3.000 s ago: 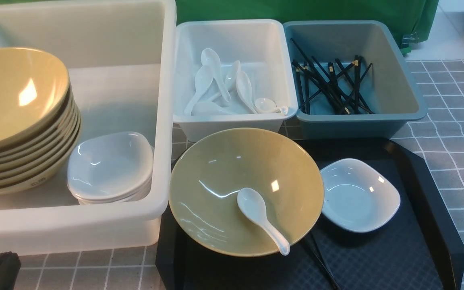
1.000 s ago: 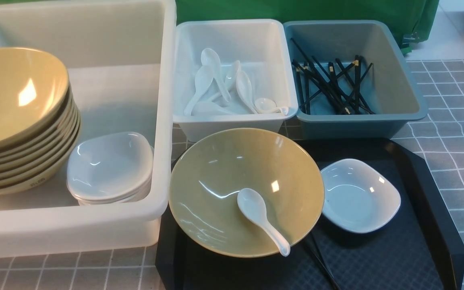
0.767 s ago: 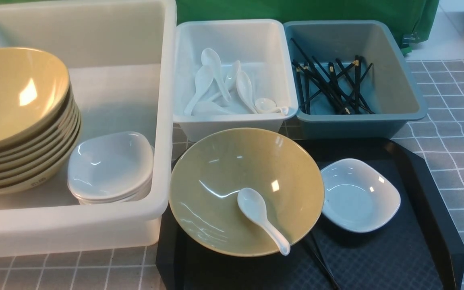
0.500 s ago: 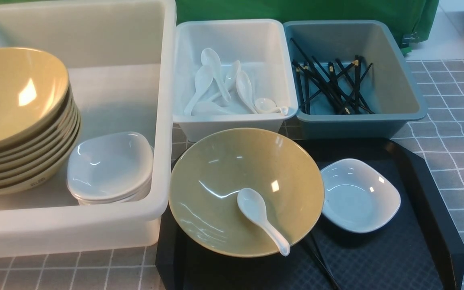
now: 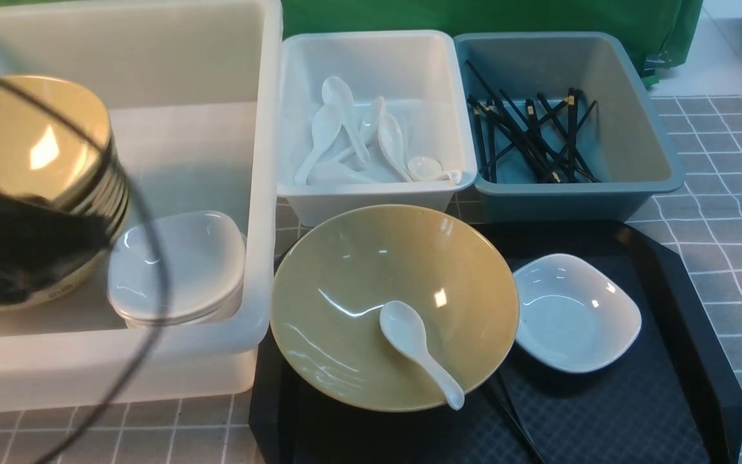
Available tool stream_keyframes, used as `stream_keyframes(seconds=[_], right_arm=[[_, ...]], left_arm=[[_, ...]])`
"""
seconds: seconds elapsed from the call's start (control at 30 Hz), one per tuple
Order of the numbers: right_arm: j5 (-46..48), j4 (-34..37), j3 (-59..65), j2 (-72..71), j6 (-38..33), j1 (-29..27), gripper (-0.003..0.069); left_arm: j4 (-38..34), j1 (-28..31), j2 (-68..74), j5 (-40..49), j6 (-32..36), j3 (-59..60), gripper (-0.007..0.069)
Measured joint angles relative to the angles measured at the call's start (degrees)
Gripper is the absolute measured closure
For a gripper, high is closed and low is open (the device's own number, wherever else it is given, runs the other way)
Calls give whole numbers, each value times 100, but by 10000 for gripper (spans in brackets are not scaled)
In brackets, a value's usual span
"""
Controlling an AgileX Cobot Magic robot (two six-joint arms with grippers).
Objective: On grey table put chopsticks spoon bowls plates into blue grey white boxes.
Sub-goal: 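Pick up the spoon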
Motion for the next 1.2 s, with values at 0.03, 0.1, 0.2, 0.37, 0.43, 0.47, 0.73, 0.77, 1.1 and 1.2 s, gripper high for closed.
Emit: stream_keyframes(seconds=[0.03,0.1,0.2,0.37,0.43,0.47,0.73,0.77,1.1,1.2], right_arm=[[-21,164,-17,56,-176,124,543],[-79,367,-51,207,-455,410,543],[-192,473,-56,318,-540,642,543],[-291,504,-58,337,-604,760,543],[-301,504,-58,337,-611,760,543],[-302,504,-58,337,-611,760,543],[-306,504,-58,337,-621,760,543],[-308,504,-58,337,-621,760,543],[-312,611,-58,337,-621,760,542],[-312,657,-58,337,-621,760,542]], left_arm=[[-190,-190,256,264,163,-171,636],[-672,-555,709,681,417,-587,636],[-987,-1014,1241,763,453,-975,636],[-1060,-1675,2087,854,393,-1601,636],[-1013,-1969,2437,985,388,-1890,636],[-989,-2055,2504,1012,388,-1948,636],[-228,-2845,3794,1510,558,-3069,634],[-181,-2885,3911,1547,628,-3161,632],[343,-3091,4888,1454,1039,-3605,417],[696,-3091,5084,1312,899,-3605,295]])
